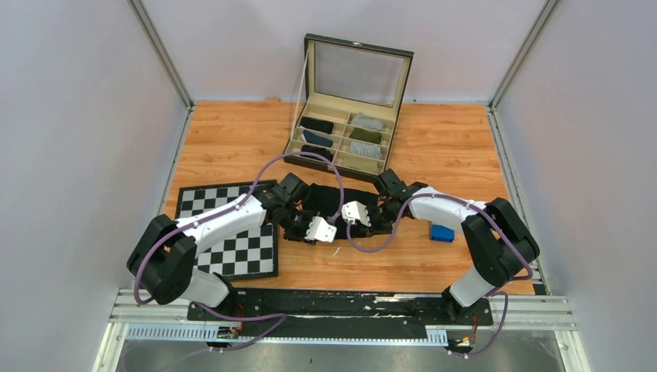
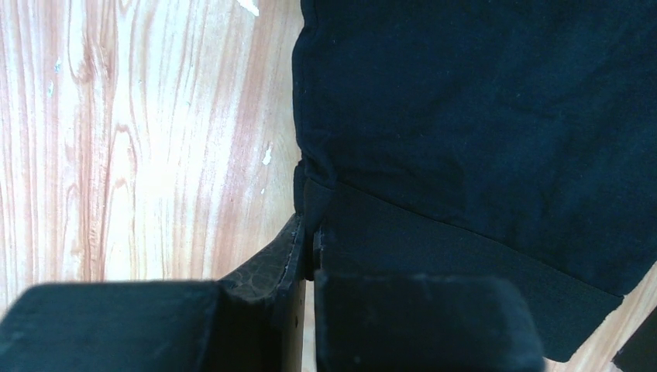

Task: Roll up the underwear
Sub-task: Fold the underwear at the center of the board.

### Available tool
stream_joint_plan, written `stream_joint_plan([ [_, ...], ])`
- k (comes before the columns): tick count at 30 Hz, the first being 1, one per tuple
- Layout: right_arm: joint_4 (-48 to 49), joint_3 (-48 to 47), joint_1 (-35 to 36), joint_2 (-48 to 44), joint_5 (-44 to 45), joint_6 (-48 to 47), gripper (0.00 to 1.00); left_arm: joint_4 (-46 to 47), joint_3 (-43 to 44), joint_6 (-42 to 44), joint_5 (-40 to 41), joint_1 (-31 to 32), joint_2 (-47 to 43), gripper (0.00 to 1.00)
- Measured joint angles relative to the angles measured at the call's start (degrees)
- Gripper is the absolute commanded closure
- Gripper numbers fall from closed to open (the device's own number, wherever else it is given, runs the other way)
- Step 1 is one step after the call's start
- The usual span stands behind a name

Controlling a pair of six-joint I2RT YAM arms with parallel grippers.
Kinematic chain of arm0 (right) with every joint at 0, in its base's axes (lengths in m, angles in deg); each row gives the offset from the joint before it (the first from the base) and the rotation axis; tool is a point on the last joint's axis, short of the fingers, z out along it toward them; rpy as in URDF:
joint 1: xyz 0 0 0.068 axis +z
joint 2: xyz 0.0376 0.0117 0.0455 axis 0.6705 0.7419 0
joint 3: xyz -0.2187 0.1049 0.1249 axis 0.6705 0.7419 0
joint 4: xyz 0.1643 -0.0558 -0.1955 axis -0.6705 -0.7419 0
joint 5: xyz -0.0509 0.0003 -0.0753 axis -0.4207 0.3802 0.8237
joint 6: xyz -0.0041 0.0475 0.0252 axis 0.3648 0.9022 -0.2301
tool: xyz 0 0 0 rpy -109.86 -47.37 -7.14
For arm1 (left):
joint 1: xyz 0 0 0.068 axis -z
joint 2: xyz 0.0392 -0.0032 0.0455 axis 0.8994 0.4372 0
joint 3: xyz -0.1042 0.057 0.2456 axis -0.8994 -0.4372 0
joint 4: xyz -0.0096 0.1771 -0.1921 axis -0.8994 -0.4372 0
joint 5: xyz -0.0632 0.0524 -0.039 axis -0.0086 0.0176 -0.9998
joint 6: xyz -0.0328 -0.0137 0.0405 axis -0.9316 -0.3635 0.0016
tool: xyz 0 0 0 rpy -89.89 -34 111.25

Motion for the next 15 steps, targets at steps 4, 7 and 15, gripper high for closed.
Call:
stream_joint_plan([
  [4,0.07,0.0,0.0,0.04,-0.11,0.46,0.99,4.13,-3.23,1.25,2.58,1.7,-0.02,0.56],
  [7,0.11,0.0,-0.11,0.11,-0.26,0.61,0.99,6.54,-6.4,1.57,4.98,3.04,0.02,0.56],
  [15,0.02,-0.2,-0.35,0.44,-0.74,0.79,0.99,14.21,-9.33,3.21,10.45,4.13,0.61,0.63],
])
